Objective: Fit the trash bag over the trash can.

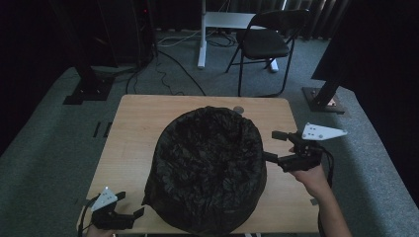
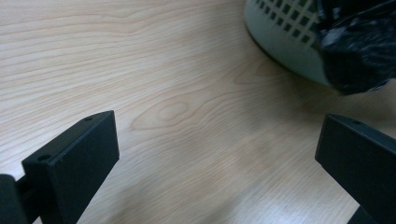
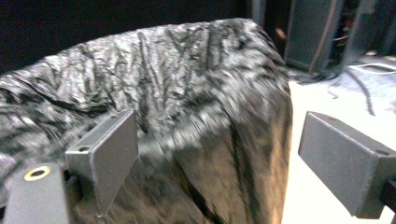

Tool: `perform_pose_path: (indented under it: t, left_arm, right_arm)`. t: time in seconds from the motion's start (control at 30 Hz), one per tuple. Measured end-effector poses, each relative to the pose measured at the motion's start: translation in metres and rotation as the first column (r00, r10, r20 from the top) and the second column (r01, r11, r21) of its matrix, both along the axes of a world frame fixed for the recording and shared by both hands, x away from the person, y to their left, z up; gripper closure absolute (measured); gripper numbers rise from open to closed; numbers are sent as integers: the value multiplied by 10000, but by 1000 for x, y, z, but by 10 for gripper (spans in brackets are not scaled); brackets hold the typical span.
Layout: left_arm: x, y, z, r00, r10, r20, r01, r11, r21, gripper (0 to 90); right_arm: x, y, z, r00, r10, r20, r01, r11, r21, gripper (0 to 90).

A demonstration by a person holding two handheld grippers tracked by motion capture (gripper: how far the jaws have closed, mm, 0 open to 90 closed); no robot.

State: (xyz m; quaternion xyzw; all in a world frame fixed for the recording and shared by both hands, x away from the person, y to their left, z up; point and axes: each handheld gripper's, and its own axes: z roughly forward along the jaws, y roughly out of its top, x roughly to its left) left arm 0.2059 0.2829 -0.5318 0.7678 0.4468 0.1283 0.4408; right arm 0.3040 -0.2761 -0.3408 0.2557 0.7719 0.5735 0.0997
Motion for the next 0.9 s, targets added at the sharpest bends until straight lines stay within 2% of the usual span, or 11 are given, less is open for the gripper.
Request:
perform_pose_path:
  t: [0.13,0.27,0.57,0.67,0.73,0.8,0.9]
  left_arm:
    - [0,3,0,9999,96,59,-96,10000,8,0]
    - [0,2,0,9999,115,10,-115,9998,160,0]
    - [0,2,-2,9998,149,-117,-145,9993,333,0]
    - [0,2,-3,9998,175,-134,-169,9992,367,0]
    - [-1,3,-3,9997,201,-126,-197,9993,329,0]
    - [-1,3,-3,9997,206,-98,-203,9994,295,0]
    - [-1,4,-3,9997,211,-97,-208,9993,305,0]
  right_arm:
    - [-5,-13,-15,9995,-318,-13,318,9988,367,116]
    - [-8,-22,-30,9987,-438,-250,454,9968,664,116]
    - [-18,-32,-65,9938,-930,-615,966,9937,576,116]
    - [-22,-34,-76,9910,-1222,-546,1244,9914,398,116]
    - [-26,-36,-83,9875,-1478,-552,1500,9879,385,116]
    - [-28,-39,-93,9843,-1589,-770,1630,9854,500,116]
    - [-30,-42,-108,9784,-1803,-1012,1841,9825,296,116]
